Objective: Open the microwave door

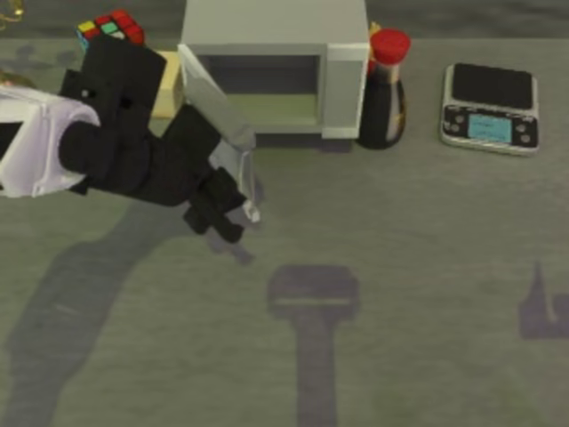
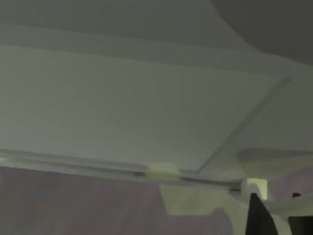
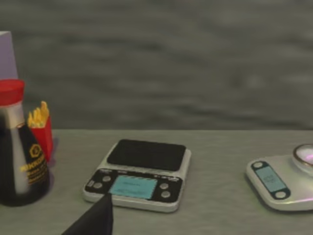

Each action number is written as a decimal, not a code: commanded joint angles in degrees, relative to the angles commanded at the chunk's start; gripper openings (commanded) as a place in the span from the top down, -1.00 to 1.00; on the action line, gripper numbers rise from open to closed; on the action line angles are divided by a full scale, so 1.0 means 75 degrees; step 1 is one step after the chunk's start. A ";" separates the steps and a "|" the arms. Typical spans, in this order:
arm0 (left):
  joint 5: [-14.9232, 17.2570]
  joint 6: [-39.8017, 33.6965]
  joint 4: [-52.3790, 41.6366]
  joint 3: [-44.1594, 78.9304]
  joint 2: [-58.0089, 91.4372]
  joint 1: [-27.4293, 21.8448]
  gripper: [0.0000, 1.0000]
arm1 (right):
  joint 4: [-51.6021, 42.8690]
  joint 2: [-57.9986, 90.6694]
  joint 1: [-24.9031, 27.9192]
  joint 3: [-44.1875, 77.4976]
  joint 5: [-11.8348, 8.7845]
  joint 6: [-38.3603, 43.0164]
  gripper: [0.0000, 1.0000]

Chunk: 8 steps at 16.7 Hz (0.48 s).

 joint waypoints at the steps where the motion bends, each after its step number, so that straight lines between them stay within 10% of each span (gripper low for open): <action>1: 0.0046 -0.0030 -0.0006 -0.0024 -0.0004 -0.0047 1.00 | 0.0000 0.0000 0.0000 0.0000 0.0000 0.0000 -1.00; 8: 0.0356 0.0543 -0.0234 0.0037 -0.0030 0.0211 1.00 | 0.0000 0.0000 0.0000 0.0000 0.0000 0.0000 -1.00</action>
